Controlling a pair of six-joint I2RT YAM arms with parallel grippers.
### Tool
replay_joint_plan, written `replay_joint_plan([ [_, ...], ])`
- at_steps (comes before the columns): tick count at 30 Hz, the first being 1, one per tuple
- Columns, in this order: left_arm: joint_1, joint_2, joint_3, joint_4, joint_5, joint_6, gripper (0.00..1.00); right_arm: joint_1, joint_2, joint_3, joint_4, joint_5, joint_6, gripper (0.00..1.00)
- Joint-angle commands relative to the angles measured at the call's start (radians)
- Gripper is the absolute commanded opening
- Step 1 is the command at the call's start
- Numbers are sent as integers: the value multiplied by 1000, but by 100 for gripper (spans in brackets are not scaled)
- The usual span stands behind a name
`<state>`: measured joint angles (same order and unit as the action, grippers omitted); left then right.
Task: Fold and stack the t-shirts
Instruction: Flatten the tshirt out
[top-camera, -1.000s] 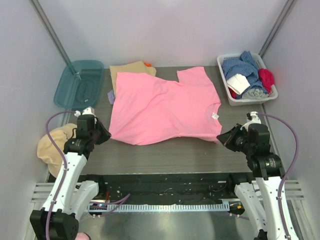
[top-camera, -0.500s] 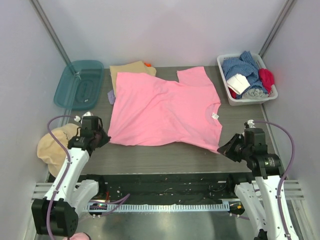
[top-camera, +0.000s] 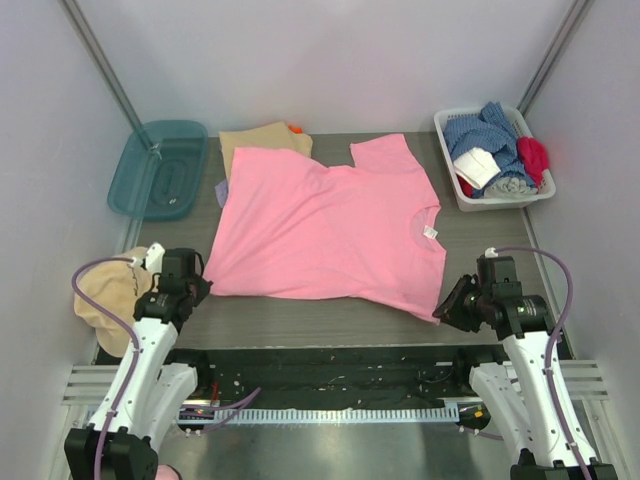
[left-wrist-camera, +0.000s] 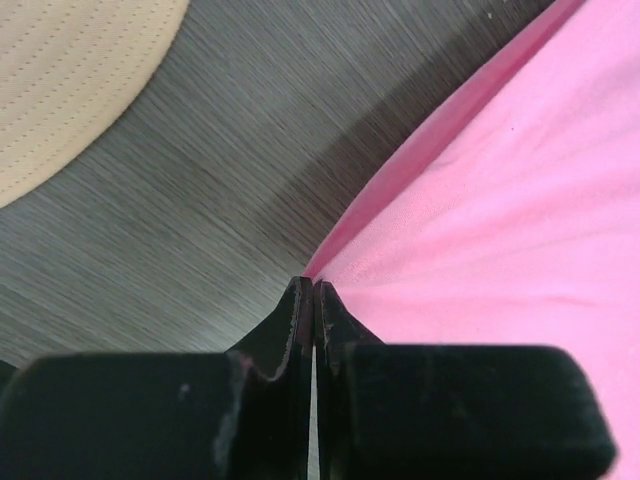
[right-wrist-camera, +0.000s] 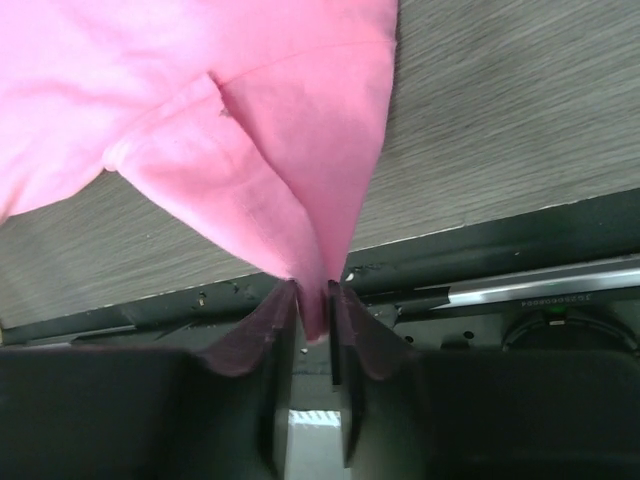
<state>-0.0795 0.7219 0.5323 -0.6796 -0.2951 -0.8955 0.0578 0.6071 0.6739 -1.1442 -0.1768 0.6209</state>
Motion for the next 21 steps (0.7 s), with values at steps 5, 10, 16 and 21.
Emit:
replay_joint_plan([
  [5, -2, 4, 24, -84, -116, -56, 48, 2, -9, 33, 21, 46, 13, 56],
  [10, -2, -10, 60, -118, -115, -65, 76, 2, 29, 116, 70, 73, 19, 61],
  [16, -2, -62, 182, -69, -47, 42, 84, 14, 225, 106, 349, 10, -16, 64],
  [21, -12, 0, 161, 164, 149, 199, 86, 127, 419, 125, 523, 87, -6, 65],
])
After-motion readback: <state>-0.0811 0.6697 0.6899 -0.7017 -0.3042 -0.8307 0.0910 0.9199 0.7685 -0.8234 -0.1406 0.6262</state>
